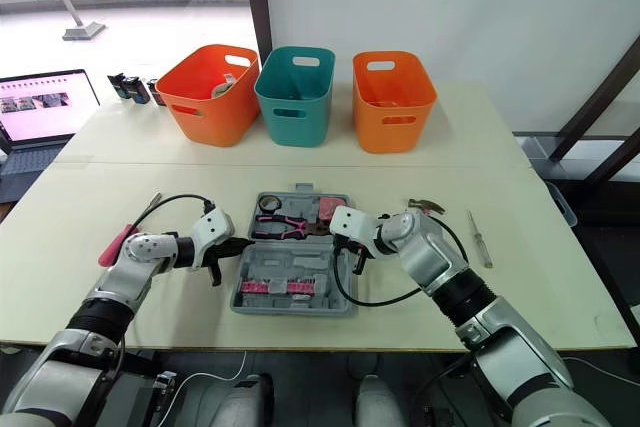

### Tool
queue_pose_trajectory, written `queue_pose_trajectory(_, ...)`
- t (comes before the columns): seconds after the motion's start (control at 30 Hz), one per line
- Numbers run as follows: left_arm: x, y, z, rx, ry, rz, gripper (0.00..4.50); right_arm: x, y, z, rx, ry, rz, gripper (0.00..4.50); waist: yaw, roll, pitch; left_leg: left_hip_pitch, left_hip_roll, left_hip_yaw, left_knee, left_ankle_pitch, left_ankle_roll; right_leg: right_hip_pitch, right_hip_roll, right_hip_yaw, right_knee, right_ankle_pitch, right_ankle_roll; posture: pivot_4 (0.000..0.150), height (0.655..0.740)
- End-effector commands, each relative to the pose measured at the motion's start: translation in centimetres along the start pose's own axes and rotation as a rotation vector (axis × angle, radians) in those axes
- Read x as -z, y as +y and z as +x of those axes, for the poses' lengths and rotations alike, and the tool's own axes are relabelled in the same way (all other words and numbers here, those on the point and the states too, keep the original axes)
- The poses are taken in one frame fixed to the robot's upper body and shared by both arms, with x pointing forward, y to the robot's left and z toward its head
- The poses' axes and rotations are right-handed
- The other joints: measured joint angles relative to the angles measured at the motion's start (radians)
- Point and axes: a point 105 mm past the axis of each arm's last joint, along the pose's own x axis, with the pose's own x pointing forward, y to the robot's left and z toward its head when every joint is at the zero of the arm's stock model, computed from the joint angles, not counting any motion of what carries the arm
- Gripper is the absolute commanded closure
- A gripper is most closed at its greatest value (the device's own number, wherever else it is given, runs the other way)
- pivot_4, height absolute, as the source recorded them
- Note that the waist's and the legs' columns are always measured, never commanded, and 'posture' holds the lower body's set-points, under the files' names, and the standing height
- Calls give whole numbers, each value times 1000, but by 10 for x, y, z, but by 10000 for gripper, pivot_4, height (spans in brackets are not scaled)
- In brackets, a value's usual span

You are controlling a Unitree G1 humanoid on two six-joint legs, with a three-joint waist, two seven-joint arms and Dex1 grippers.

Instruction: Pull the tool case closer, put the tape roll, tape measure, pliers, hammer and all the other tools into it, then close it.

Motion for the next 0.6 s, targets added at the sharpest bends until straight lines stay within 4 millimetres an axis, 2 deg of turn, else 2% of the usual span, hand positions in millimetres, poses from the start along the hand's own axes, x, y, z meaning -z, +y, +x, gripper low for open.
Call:
queue_pose_trajectory(0.03,-5,-15,7,60,-21,3,44878,-18,18,5,-65,-61,-33,45000,0,0,0,0,0,0,0,0,0,0,0,0,0,0,0,1500,7400)
queue_pose_trajectory(0.6,5,-18,-4,42,9,-31,44878,-18,22,7,-67,-58,-21,45000,-5,0,0,1,0,0,0,0,0,0,0,0,0,0,0,1500,7400)
